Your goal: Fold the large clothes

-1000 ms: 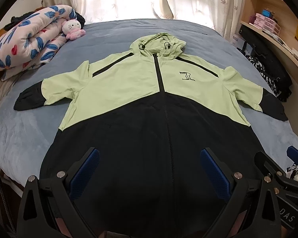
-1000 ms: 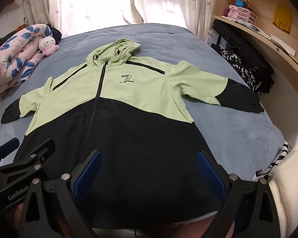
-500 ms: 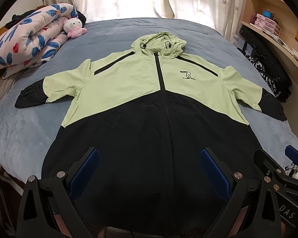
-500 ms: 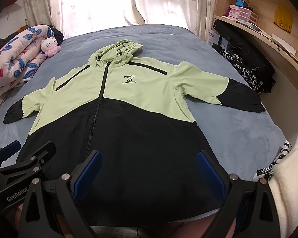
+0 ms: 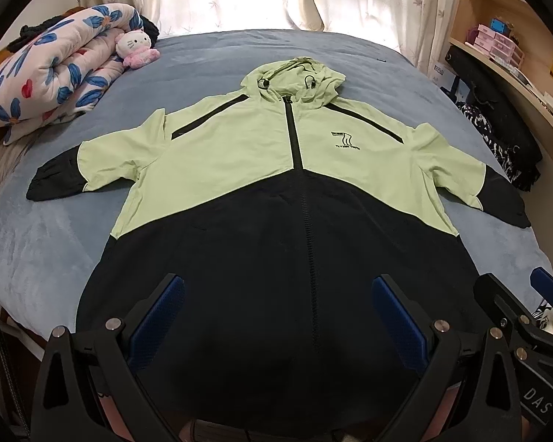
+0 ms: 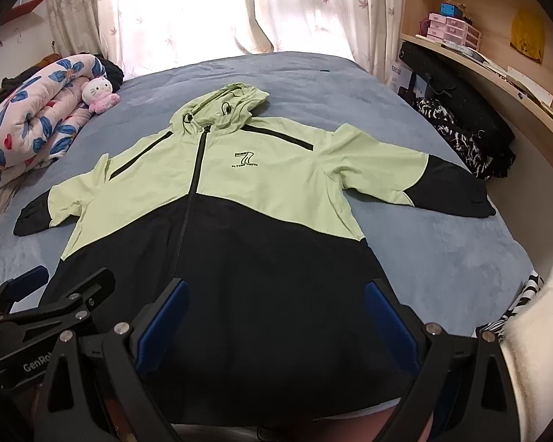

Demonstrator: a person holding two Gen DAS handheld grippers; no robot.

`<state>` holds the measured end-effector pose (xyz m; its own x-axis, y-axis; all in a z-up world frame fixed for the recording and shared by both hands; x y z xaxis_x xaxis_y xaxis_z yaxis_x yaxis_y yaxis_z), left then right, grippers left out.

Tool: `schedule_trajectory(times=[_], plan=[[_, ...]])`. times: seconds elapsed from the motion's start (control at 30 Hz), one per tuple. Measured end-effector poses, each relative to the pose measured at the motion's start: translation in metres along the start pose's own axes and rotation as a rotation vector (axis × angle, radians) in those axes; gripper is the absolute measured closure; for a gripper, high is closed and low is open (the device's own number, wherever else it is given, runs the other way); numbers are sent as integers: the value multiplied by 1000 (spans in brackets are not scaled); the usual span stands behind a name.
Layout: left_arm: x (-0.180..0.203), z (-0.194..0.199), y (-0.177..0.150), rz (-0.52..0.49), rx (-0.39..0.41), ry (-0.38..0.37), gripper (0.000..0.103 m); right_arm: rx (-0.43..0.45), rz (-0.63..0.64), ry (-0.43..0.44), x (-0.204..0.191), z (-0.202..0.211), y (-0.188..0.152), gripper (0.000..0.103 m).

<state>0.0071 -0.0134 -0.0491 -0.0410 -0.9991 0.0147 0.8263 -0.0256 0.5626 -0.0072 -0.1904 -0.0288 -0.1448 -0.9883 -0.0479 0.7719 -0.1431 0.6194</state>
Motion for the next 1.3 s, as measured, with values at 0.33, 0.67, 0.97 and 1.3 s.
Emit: schedule_trajectory(times=[0.33,0.67,0.97,1.3], plan=[[8,5,6,-22,-8,18,2,-7,-6,11,5,3,3,6],[10,24,20,-22,25,24,2,20,-18,49,10,13,16,6],[17,49,45,-34,131,28,2,75,-7,41,15,25,45,6],[43,78,96,-133,259,23,2,170,-17,50,27,55,100,6]])
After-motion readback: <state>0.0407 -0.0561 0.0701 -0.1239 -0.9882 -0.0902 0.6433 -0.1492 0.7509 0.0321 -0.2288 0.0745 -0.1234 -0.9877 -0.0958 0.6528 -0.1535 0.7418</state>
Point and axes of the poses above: each gripper's, at about its wrist camera, not at the fingertips, and z roughly against the way its jaws point, x to its right, y to its top, the point moved 3 cm from there along -z, roughly the way its jaws point, and after that the axes turned 4 degrees about -z, right-handed, at the moved point
